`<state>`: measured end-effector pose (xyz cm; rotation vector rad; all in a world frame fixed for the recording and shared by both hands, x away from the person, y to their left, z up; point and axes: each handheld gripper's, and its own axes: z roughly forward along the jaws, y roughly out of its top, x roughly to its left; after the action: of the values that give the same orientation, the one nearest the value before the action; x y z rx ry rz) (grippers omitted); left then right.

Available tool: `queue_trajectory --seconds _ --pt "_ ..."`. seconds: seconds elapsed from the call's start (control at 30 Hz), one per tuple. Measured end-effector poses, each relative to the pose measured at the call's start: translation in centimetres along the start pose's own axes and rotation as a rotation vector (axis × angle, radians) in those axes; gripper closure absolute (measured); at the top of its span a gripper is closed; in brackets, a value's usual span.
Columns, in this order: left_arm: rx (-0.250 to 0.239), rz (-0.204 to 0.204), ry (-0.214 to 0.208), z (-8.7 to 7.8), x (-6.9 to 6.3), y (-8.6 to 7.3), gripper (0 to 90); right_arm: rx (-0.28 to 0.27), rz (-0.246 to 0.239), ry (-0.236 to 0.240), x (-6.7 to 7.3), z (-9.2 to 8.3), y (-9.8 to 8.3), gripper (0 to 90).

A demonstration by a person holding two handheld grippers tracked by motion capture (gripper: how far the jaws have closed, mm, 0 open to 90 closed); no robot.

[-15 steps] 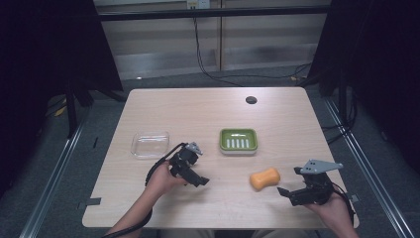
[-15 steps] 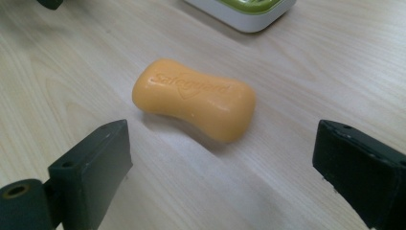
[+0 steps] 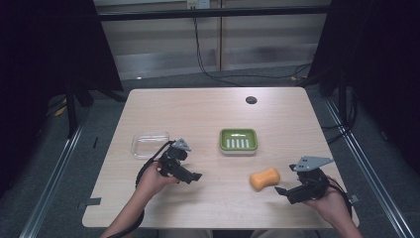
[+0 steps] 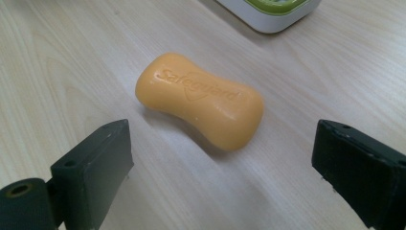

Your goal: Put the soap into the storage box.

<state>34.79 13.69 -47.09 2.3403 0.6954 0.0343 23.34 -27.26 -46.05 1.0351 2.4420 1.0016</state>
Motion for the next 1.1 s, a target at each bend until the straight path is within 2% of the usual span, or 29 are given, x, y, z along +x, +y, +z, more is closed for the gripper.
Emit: queue_trajectory --seconds 0.03,0.07,0.1,0.13,0.17,0.2,0.23,0.27,0.33,0.37,0.43,0.53,0.57,0.6,0.67,0.7,0.83,0.87,0.9,0.93,1.1 --pt "0.030 0.034 0.005 -0.6 0.3 -0.6 2.1 0.013 -0.006 0.007 0.0 0.2 0.3 6.9" --pt "0.043 0.050 0.019 -0.9 0.4 -0.9 1.9 0.017 -0.020 0.014 0.0 0.3 0.4 7.0" --pt "0.022 0.017 0.017 -1.0 0.3 -1.3 2.1 0.016 -0.041 0.022 0.0 0.5 0.6 7.7" --pt "0.022 0.017 0.017 -1.0 0.3 -1.3 2.4 0.016 -0.041 0.022 0.0 0.5 0.6 7.7" --pt "0.022 0.001 0.010 -1.2 0.3 -1.8 2.4 0.035 -0.068 0.022 0.1 0.8 1.0 7.8" --pt "0.022 0.001 0.010 -1.2 0.3 -1.8 2.4 0.040 -0.091 0.021 0.0 1.0 1.1 7.9" --pt "0.031 0.003 0.025 -1.4 0.2 -1.9 2.4 0.040 -0.091 0.021 0.0 1.0 1.1 7.9" --pt "0.018 -0.001 0.032 -1.4 0.1 -2.1 2.1 0.056 -0.097 0.038 0.0 1.5 1.4 7.7" --pt "0.016 0.006 0.028 -1.6 0.0 -2.2 1.4 0.073 -0.110 0.029 0.0 1.7 1.6 7.7" --pt "0.052 -0.008 0.034 -1.6 0.1 -2.4 1.0 0.104 -0.143 0.029 0.0 2.0 1.8 7.8" --pt "0.063 -0.018 0.044 -1.6 0.3 -2.5 0.9 0.118 -0.155 0.036 0.0 2.1 2.0 8.0" --pt "0.053 -0.037 0.033 -1.5 0.5 -2.6 1.3 0.135 -0.182 0.030 -0.2 2.1 2.2 8.4" --pt "0.053 -0.054 0.032 -1.5 0.6 -2.6 1.4 0.164 -0.188 0.022 -0.2 2.2 2.5 8.1" --pt "0.061 -0.064 0.035 -1.4 0.7 -2.6 1.4 0.164 -0.188 0.022 -0.2 2.2 2.5 8.1" --pt "0.064 -0.076 0.032 -1.3 0.8 -2.7 1.8 0.160 -0.229 0.035 -0.4 2.3 2.7 8.8" --pt "0.097 -0.032 0.018 -1.5 1.1 -2.6 1.9 0.162 -0.234 0.053 -0.4 2.6 3.0 8.9" --pt "0.055 -0.083 0.027 -1.3 0.9 -2.6 2.3 0.178 -0.268 0.072 -0.3 3.3 3.4 9.3" --pt "0.055 -0.083 0.027 -1.3 0.9 -2.6 2.4 0.178 -0.268 0.072 -0.3 3.3 3.4 9.3" --pt "0.081 -0.049 0.025 -1.6 1.3 -2.5 2.5 0.183 -0.276 0.088 -0.3 3.8 3.6 9.5" --pt "0.085 -0.046 0.029 -1.7 1.3 -2.5 2.4 0.195 -0.271 0.088 -0.4 4.0 3.6 9.5" --pt "0.081 -0.059 0.042 -1.6 1.4 -2.6 2.5 0.230 -0.309 0.111 -0.4 4.9 3.9 11.5"
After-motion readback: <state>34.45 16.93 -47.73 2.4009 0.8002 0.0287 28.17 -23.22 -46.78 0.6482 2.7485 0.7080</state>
